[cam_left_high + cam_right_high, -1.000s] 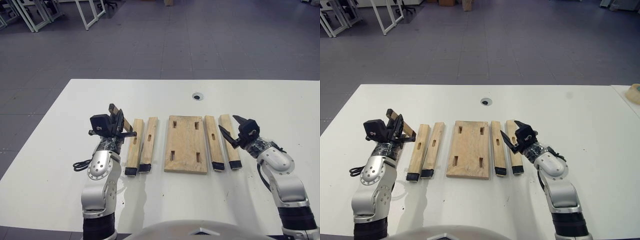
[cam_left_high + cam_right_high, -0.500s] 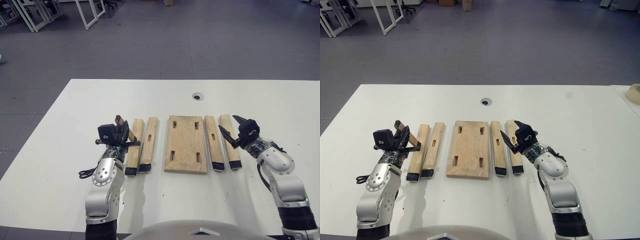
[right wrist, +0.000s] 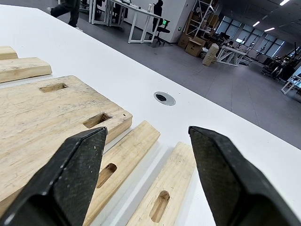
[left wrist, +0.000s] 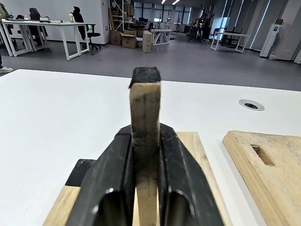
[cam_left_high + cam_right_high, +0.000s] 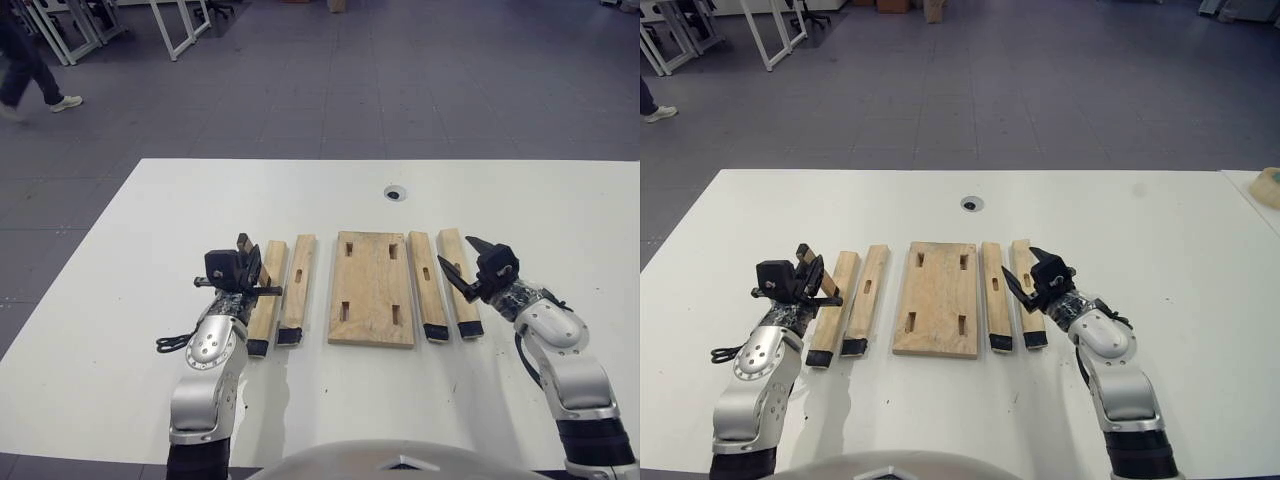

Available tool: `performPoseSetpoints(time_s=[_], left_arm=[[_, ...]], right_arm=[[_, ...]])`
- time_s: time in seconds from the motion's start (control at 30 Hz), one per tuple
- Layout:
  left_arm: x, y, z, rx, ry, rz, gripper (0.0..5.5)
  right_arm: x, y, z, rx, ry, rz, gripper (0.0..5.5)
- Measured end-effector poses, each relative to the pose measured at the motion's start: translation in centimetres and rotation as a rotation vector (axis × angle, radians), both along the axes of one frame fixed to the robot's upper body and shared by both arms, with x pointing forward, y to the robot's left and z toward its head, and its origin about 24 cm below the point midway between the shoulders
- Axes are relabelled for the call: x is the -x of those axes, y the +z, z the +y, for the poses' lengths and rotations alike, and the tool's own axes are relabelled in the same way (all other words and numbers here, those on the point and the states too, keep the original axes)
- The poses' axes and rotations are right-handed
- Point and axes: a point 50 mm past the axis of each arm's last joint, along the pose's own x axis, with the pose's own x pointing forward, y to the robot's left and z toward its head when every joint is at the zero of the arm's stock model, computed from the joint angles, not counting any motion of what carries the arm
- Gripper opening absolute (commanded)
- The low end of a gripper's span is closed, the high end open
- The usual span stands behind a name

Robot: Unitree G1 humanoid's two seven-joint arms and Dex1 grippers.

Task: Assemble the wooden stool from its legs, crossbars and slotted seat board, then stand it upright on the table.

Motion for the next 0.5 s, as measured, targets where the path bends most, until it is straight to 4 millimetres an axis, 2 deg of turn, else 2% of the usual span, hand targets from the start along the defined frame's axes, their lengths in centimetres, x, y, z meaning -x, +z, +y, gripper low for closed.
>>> performPoseSetpoints(time_s=[0.23,0.37,0.5], left_arm=[[1.7,-0.3,-0.2,-0.040,0.014,-0.095,0.40],[3.0,-1.3,-0.5,-0.055,-0.012,-0.134,0.40],[3.1,-1.7,-0.8,-0.037,-0.051,-0.145,0.40]], right_arm=[[0.0,0.0,0.0,0.000,0.000,-0.001,3.19],[0.0,0.0,0.0,0.001,0.000,0.000,3.19],[0.7,-0.8,-0.3,0.001,-0.010,0.033,3.19]])
